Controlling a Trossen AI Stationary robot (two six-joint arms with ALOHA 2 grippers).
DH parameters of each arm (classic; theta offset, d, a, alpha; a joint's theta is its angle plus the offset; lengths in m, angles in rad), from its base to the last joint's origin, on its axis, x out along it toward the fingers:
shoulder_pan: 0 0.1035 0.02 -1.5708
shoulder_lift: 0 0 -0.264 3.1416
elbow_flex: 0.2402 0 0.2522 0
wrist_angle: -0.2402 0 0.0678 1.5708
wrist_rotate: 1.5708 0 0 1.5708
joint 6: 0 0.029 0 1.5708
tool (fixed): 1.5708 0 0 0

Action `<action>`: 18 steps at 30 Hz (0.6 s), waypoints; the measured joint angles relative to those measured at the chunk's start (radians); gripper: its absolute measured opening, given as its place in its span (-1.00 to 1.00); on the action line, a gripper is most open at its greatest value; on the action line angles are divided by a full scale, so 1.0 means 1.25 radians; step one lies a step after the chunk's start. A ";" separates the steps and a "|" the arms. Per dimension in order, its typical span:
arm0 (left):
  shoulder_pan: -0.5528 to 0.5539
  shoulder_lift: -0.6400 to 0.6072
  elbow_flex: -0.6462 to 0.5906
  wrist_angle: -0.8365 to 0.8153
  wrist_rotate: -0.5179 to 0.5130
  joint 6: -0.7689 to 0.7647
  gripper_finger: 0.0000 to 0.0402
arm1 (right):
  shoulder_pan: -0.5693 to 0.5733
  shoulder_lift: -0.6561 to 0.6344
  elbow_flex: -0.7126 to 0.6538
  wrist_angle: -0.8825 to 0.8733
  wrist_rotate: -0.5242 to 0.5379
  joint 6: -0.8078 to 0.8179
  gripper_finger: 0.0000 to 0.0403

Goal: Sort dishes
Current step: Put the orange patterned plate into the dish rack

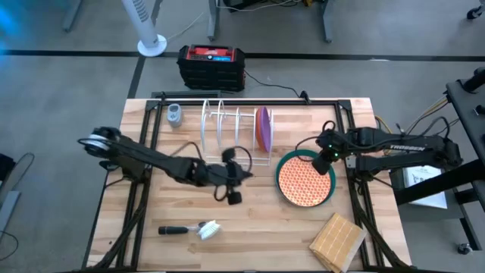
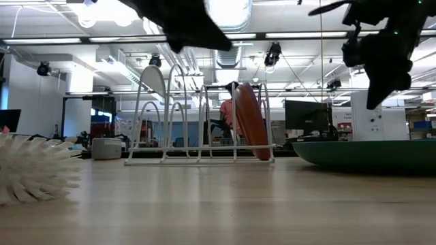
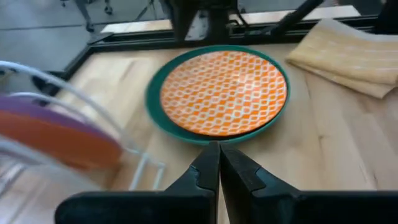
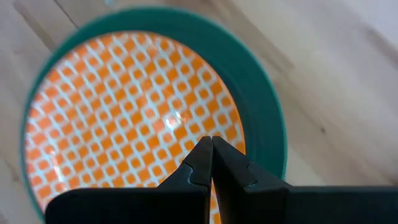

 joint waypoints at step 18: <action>-0.020 0.479 0.500 -0.267 -0.087 0.109 -1.00 | 0.005 0.000 -0.102 0.004 0.008 0.038 -0.38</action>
